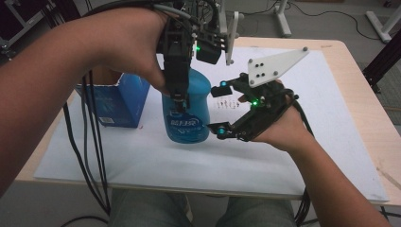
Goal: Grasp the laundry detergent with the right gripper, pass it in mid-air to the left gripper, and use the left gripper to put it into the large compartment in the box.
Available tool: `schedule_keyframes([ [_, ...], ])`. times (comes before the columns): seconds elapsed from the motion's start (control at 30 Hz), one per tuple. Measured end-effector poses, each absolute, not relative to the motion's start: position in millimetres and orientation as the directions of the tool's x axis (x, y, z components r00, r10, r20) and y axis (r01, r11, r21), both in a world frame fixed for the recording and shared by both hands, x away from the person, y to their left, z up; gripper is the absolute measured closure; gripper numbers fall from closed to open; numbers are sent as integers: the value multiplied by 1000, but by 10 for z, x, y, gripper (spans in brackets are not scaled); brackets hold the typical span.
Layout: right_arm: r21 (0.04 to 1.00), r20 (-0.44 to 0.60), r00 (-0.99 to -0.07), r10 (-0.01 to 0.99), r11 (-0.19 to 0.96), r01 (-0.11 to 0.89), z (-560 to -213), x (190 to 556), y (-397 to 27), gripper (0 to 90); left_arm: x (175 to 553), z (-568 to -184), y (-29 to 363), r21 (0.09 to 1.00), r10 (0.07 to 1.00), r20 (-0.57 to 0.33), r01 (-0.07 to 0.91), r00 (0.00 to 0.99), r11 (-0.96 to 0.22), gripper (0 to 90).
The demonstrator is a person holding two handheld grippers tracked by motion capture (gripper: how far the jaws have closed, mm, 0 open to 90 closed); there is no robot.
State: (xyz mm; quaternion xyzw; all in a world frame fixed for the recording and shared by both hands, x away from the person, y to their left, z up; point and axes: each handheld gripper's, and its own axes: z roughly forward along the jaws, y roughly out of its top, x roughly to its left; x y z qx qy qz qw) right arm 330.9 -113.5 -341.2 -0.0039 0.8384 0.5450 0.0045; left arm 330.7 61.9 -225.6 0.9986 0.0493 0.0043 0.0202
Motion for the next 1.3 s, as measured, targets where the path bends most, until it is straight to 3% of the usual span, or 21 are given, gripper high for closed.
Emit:
schedule_keyframes([
  [0.23, 878, -72, -997, 30, 477, -49, -3187, 3285, -1380, 101, 3351, -2181, 718, 43, 167, 0, 167, 986, -985, 383],
  [0.3, 858, -101, -993, 66, 511, -53, -3130, 3273, -1413, 8, 3369, -2149, 750, 41, 191, -10, 192, 981, -981, 383],
  [0.53, 806, -133, -988, 72, 589, -66, -2956, 3303, -1560, 6, 3409, -1979, 866, 46, 259, -17, 260, 966, -965, 383],
  [0.8, 702, -169, -983, 66, 709, -73, -2784, 3394, -1689, 5, 3499, -1633, 1097, 57, 398, -22, 398, 917, -916, 382],
  [1.03, 528, -168, -986, 23, 846, -70, -2661, 3469, -1678, 5, 3614, -1277, 1382, 89, 576, -11, 574, 817, -814, 381],
  [1.3, 446, -127, -992, 7, 894, -51, -2624, 3531, -1695, 6, 3752, -1077, 1739, 113, 772, -26, 769, 635, -629, 381],
])
